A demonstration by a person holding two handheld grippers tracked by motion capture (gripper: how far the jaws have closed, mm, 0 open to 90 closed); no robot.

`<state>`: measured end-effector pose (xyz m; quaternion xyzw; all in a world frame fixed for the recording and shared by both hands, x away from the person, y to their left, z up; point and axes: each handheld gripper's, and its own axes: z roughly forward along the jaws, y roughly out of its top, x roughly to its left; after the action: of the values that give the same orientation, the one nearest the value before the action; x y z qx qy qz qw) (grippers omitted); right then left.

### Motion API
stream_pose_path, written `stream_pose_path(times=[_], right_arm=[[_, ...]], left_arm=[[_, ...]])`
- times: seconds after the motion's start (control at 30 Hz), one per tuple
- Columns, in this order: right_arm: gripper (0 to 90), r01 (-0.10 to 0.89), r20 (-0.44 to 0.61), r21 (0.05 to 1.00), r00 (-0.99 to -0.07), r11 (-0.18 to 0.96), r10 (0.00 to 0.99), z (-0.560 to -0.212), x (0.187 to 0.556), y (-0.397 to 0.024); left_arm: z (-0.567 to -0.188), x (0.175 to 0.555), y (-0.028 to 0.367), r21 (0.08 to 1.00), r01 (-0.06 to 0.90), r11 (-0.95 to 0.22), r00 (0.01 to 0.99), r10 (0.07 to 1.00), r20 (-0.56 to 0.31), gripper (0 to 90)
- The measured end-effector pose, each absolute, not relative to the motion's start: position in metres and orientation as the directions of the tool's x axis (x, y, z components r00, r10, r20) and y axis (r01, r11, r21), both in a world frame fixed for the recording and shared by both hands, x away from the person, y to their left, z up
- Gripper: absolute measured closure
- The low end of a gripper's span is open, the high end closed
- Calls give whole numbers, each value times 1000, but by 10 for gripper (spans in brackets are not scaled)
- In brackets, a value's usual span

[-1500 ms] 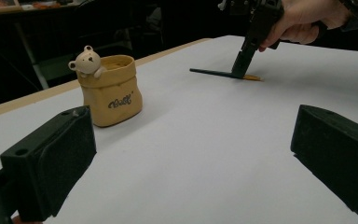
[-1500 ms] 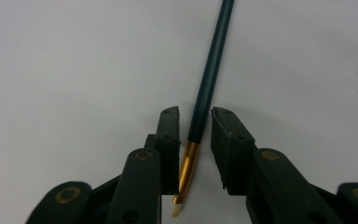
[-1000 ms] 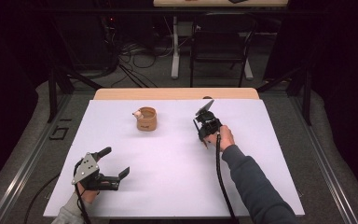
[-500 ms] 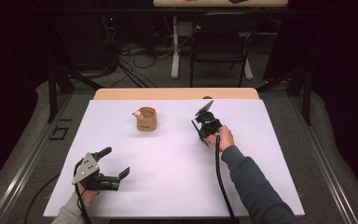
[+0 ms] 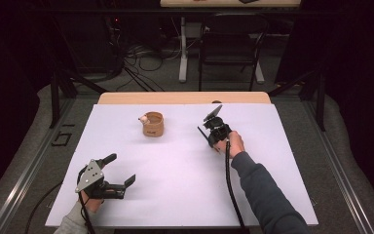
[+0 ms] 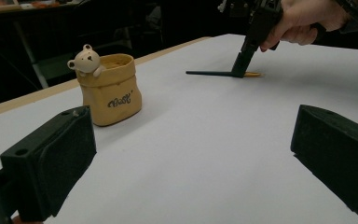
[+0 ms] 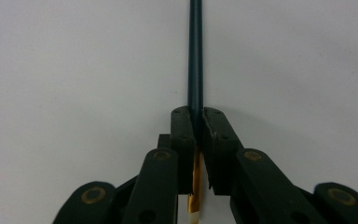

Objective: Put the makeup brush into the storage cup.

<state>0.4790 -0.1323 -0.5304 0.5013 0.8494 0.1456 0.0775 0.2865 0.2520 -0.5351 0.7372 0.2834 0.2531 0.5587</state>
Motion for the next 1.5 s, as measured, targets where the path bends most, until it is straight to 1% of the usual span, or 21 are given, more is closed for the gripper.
stream_pose_path(times=[0.17, 0.2, 0.33, 0.57, 0.73, 0.8, 0.83, 0.87, 0.9, 1.03, 1.13, 1.17, 1.2, 1.23, 1.27, 1.3, 1.33, 1.37, 1.43, 1.47, 1.5], right_arm=[[838, 855, 69, 316, -453, 412, 889, -527, 479, -138], [838, 840, 82, 348, -470, 417, 879, -526, 479, -142], [838, 840, 118, 345, -481, 419, 869, -517, 479, -149], [838, 838, 137, 385, -467, 388, 874, -517, 476, -154], [837, 823, 104, 377, -494, 425, 863, -523, 475, -151], [837, 833, 47, 266, -514, 485, 856, -518, 477, -148], [837, 807, 46, 361, -516, 468, 855, -528, 476, -145], [837, 807, 46, 361, -516, 468, 855, -528, 476, -145], [836, 813, 19, 309, -525, 494, 851, -529, 477, -140], [836, 799, -8, 317, -537, 511, 844, -531, 477, -136], [830, 801, -32, 264, -550, 538, 835, -528, 478, -134], [827, 813, 2, 317, -515, 488, 857, -533, 477, -132], [825, 791, 4, 354, -535, 499, 845, -536, 479, -132], [824, 801, 4, 337, -526, 494, 850, -535, 479, -130], [823, 776, -65, 152, -610, 612, 789, -522, 486, -130], [822, 796, -106, 10, -601, 605, 792, -513, 486, -125], [820, 789, -123, 41, -605, 614, 786, -516, 485, -122], [820, 776, -85, 280, -566, 565, 820, -534, 481, -121], [830, 789, -110, 177, -578, 588, 809, -527, 480, -118], [830, 789, -110, 177, -578, 588, 809, -527, 480, -118], [833, 750, -120, 190, -622, 633, 773, -528, 483, -121]], left_arm=[[-535, 287, 253, 968, 136, -210, 712, 700, 52, 0], [-535, 287, 253, 968, 136, -210, 712, 700, 52, 0], [-535, 287, 252, 968, 133, -212, 713, 699, 55, 0], [-535, 287, 252, 967, 135, -215, 712, 700, 56, 0], [-535, 287, 252, 967, 135, -215, 712, 700, 57, 0], [-535, 287, 252, 967, 135, -216, 712, 699, 56, 0], [-535, 287, 252, 967, 135, -215, 714, 698, 55, 0], [-535, 287, 252, 967, 135, -215, 714, 698, 56, 0], [-535, 286, 252, 968, 134, -214, 714, 698, 56, 0], [-535, 287, 252, 968, 134, -214, 715, 697, 55, 0], [-535, 287, 252, 967, 136, -215, 714, 698, 55, 0], [-535, 287, 252, 967, 137, -216, 713, 699, 55, 0], [-535, 287, 252, 967, 136, -215, 715, 696, 55, 0], [-535, 287, 251, 967, 135, -216, 716, 695, 55, 0], [-535, 286, 251, 967, 135, -217, 717, 695, 56, 0], [-535, 286, 251, 967, 135, -217, 717, 695, 56, 0], [-535, 286, 252, 967, 136, -217, 716, 696, 55, 0], [-535, 286, 252, 967, 136, -217, 715, 697, 56, 0], [-535, 286, 252, 967, 135, -217, 715, 697, 56, 0], [-535, 286, 252, 967, 135, -217, 715, 697, 57, 0], [-535, 286, 252, 967, 135, -217, 715, 696, 56, 0]])
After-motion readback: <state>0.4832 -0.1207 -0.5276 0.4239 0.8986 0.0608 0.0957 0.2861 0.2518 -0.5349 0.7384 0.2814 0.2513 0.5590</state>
